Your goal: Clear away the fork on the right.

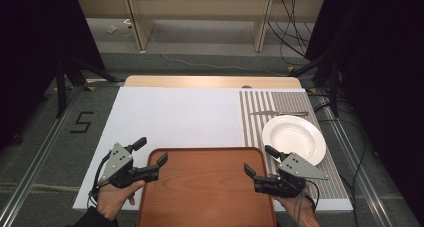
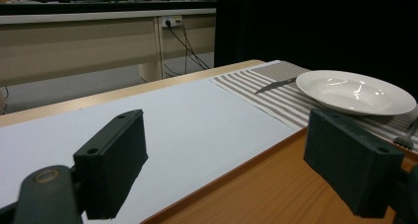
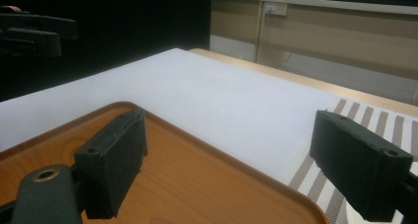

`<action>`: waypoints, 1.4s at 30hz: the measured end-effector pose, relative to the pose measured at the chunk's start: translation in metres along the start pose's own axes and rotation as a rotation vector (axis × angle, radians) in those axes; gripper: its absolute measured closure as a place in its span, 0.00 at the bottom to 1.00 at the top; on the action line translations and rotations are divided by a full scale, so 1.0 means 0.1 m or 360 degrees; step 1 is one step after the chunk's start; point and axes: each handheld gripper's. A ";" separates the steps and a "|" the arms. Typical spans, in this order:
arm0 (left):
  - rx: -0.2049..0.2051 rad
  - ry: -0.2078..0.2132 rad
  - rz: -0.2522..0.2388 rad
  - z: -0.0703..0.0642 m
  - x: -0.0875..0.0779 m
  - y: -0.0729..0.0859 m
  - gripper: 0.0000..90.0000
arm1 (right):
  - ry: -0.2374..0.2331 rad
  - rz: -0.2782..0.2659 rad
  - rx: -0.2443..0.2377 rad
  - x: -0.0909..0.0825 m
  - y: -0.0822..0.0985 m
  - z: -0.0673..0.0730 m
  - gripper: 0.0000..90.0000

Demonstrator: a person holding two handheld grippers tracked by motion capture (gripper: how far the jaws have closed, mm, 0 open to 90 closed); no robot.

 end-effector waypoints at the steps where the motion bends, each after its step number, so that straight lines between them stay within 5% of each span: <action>1: 0.0001 -0.0002 0.0001 0.00 0.00 0.00 0.18 | 0.0000 0.0002 0.0001 0.00 0.00 0.00 0.17; 17: 0.0020 0.0004 -0.0003 -0.01 0.00 0.00 0.18 | -0.0055 0.0068 0.0011 0.01 -0.02 -0.03 0.18; 22: 0.0028 0.0013 0.0001 -0.01 0.00 0.00 0.18 | -0.0024 0.0061 -0.0071 -0.03 -0.06 -0.04 0.18; 28: 0.0037 0.0012 -0.0004 -0.01 0.00 0.00 0.18 | 0.0010 0.0170 -0.0121 -0.10 -0.08 -0.18 0.17; 42: 0.0041 0.0016 0.0000 -0.01 0.00 0.00 0.18 | 0.0114 0.0425 -0.0009 -0.21 -0.01 -0.51 0.14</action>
Point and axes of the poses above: each handheld gripper's, and its own axes: x roughly forward along the jaws, y roughly out of its underside, z roughly to its left, and after that the axes turned 7 degrees about -z, right-handed
